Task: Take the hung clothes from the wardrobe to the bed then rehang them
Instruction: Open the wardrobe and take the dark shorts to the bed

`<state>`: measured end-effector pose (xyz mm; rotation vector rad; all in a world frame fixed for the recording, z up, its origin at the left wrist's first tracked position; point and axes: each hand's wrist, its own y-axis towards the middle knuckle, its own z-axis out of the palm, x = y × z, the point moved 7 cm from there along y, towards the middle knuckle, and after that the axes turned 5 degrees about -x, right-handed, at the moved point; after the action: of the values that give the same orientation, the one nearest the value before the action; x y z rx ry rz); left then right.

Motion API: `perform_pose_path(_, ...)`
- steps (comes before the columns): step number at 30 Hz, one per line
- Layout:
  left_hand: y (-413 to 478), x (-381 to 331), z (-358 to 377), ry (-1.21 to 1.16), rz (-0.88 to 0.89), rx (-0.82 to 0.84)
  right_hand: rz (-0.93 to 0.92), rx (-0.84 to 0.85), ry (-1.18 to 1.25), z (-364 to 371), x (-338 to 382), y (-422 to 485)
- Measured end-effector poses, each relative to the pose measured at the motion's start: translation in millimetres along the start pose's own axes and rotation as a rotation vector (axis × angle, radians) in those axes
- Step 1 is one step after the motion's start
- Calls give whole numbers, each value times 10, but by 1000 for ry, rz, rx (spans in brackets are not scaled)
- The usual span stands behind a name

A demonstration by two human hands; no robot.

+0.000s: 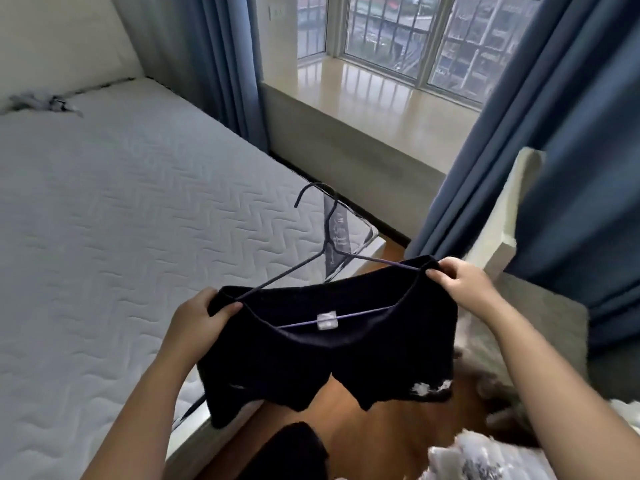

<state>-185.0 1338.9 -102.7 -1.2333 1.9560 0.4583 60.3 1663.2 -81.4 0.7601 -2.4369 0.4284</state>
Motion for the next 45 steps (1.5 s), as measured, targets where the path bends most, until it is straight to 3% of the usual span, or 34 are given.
perform_pose_path(17, 2772, 316, 1039, -131, -414, -86, -152, 297, -298, 1110, 647, 4007)
perform_pose_path(23, 3612, 826, 1380, -43, -521, 26, -156, 503, -412, 1914, 539, 4772)
perform_pose_path(31, 4362, 1557, 1894, 82, -655, 80, -205, 554, -418, 2951, 667, 5878)
perform_pose_path(42, 5748, 2351, 2059, 206, -638, -177, -254, 403, -303, 4196, 886, 7227)
perform_pose_path(45, 5988, 2581, 2149, 140, -672, -234, -259, 378, -268, 4470, 909, 7400)
